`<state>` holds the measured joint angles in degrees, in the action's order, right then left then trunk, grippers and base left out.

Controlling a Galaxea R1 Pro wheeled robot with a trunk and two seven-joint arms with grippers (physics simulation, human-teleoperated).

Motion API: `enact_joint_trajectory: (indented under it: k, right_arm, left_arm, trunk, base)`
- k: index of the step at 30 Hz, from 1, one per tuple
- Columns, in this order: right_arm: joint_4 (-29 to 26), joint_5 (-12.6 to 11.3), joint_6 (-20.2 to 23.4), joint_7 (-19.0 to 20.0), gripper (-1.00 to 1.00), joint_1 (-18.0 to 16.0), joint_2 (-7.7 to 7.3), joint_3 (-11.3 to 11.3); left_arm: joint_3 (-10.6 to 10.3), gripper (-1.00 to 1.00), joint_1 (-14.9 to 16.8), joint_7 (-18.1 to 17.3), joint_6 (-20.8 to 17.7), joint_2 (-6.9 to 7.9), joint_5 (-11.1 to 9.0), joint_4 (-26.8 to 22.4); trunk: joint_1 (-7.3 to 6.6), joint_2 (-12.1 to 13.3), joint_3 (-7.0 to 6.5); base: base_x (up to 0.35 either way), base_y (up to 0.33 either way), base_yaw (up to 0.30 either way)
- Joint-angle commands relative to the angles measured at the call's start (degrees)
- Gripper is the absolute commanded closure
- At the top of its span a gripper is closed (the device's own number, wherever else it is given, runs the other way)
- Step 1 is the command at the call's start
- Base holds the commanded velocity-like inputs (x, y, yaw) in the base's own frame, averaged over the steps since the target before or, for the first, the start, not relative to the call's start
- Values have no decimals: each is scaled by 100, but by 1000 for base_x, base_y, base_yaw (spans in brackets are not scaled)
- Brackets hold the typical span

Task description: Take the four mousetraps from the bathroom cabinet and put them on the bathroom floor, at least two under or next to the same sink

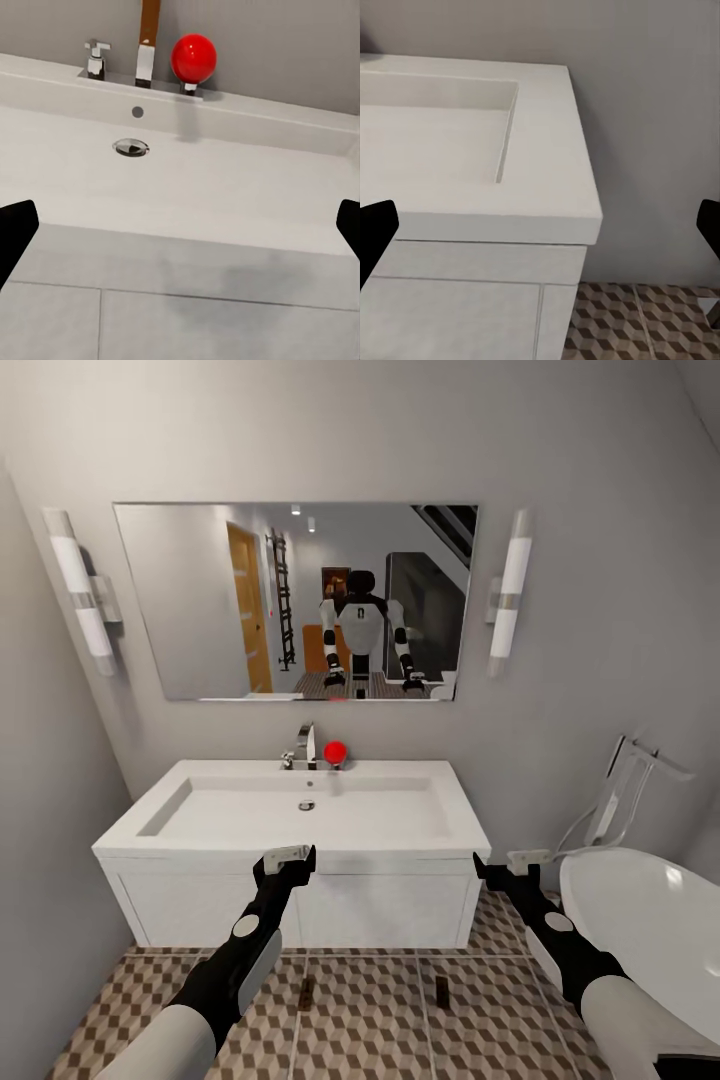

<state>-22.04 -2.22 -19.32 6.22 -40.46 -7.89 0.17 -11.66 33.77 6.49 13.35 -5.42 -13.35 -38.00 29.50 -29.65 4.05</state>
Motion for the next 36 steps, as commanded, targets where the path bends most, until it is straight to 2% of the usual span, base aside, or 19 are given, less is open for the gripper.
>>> enact_joint_trajectory:
  k: [1, 17, 36]
  right_arm:
    - [6, -24, -19, 29, -100, -6, -2, 1]
    - [6, -24, -19, 29, -100, -6, 0, 9]
    - [6, -24, -19, 29, -100, -6, 2, 10]
  left_arm:
    - [-38, -100, 7, 45, 23, 5, -44, 3]
    - [-38, -100, 7, 45, 26, 5, -44, 3]
    - [-33, -100, 7, 45, 27, 5, -44, 3]
  trunk:
    - [-20, 32, -7]
    - [-371, 673, -294]
    - [-371, 673, -294]
  base:
    - [0, 0, 0]
    - [0, 0, 0]
    - [0, 0, 0]
